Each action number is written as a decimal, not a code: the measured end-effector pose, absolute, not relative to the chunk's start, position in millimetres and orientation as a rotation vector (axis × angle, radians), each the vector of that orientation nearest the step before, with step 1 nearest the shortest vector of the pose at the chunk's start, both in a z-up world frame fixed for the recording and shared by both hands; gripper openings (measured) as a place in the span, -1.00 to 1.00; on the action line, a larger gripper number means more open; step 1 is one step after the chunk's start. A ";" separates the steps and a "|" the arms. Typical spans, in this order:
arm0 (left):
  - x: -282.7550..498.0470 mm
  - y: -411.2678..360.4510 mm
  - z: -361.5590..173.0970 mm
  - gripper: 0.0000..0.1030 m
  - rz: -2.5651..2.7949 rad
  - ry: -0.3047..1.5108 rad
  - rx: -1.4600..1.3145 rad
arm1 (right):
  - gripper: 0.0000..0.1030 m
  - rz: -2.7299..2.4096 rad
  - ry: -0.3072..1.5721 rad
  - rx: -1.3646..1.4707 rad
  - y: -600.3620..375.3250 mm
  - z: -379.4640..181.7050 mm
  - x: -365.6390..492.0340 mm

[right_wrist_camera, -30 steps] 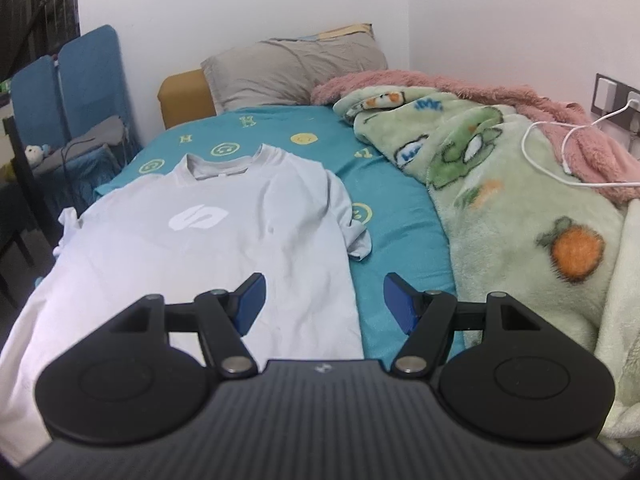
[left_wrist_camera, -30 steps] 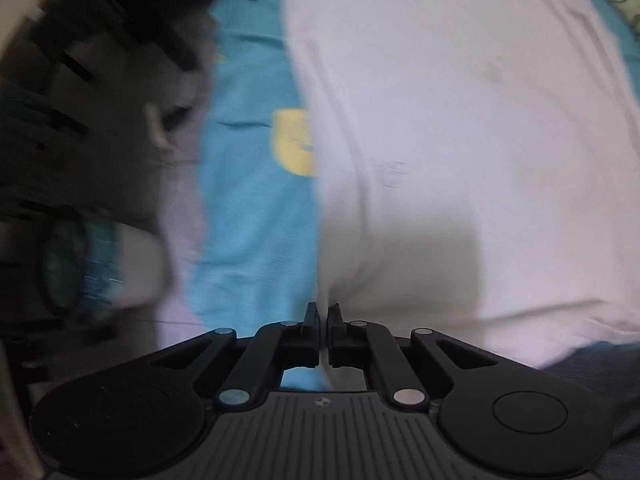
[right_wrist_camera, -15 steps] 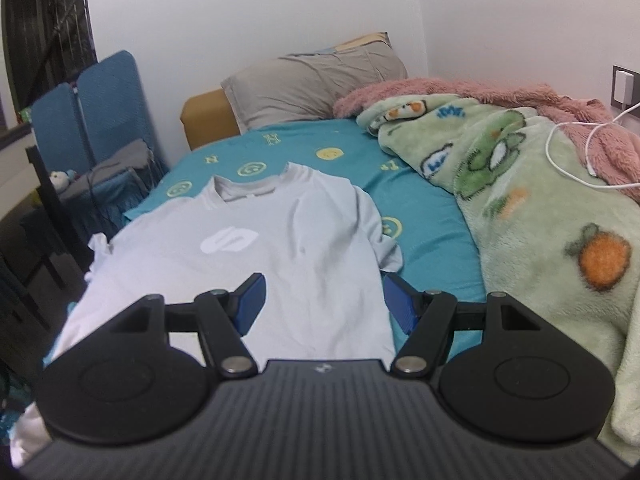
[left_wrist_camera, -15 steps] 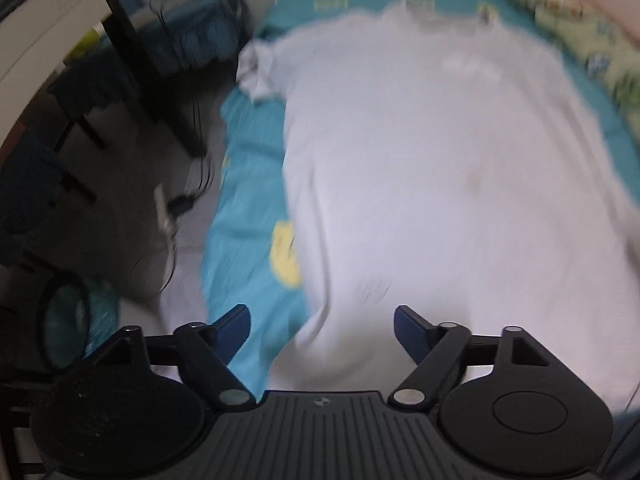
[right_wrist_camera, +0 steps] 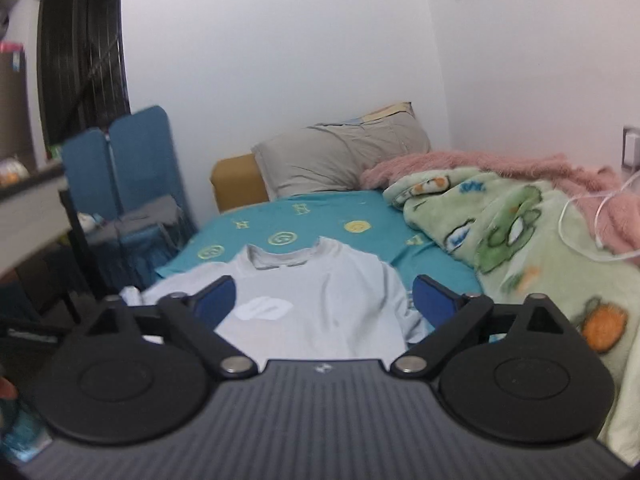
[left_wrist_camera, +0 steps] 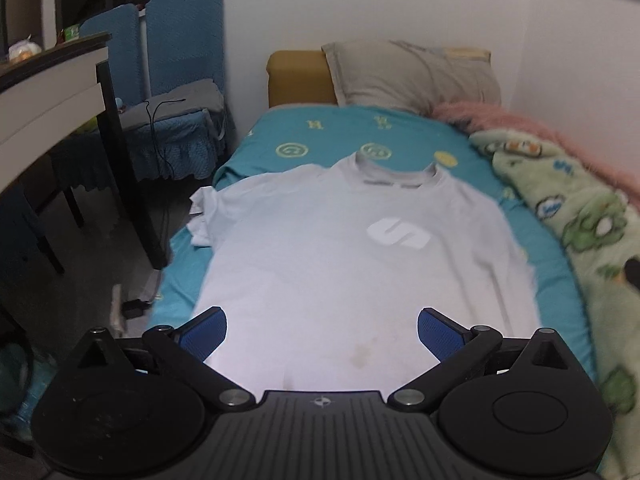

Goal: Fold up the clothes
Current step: 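Move the right gripper to the T-shirt sleeve and close on it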

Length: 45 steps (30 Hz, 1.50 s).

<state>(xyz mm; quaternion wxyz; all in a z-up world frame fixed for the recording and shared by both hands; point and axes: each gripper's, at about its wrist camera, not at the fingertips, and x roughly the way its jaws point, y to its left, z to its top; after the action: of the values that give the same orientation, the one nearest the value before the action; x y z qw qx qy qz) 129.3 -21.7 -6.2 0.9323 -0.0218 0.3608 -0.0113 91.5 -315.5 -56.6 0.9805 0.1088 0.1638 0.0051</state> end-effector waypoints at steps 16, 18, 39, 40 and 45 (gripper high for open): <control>126.3 35.2 -92.4 1.00 -0.033 0.867 -0.216 | 0.61 0.074 0.508 0.978 -437.8 -171.0 212.7; 134.6 39.6 -100.3 1.00 -0.027 0.890 -0.267 | 0.49 0.044 0.540 1.032 -444.8 -190.8 232.6; 181.9 5.5 -145.6 0.99 -0.036 0.982 -0.191 | -0.81 -0.195 0.428 0.996 -462.3 -241.1 303.8; 180.8 6.0 -143.5 0.99 -0.020 0.969 -0.185 | -0.81 -0.197 0.411 0.948 -460.1 -231.8 304.0; 177.4 7.6 -132.4 0.99 0.039 0.903 -0.131 | -0.81 -0.072 0.349 0.556 -400.5 -180.0 312.3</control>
<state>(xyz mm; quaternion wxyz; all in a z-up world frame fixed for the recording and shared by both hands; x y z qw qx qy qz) 177.4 7.6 -132.4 0.8975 -0.0633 0.4360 0.0189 312.3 -400.5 -180.0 0.9460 0.2729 0.1714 -0.0353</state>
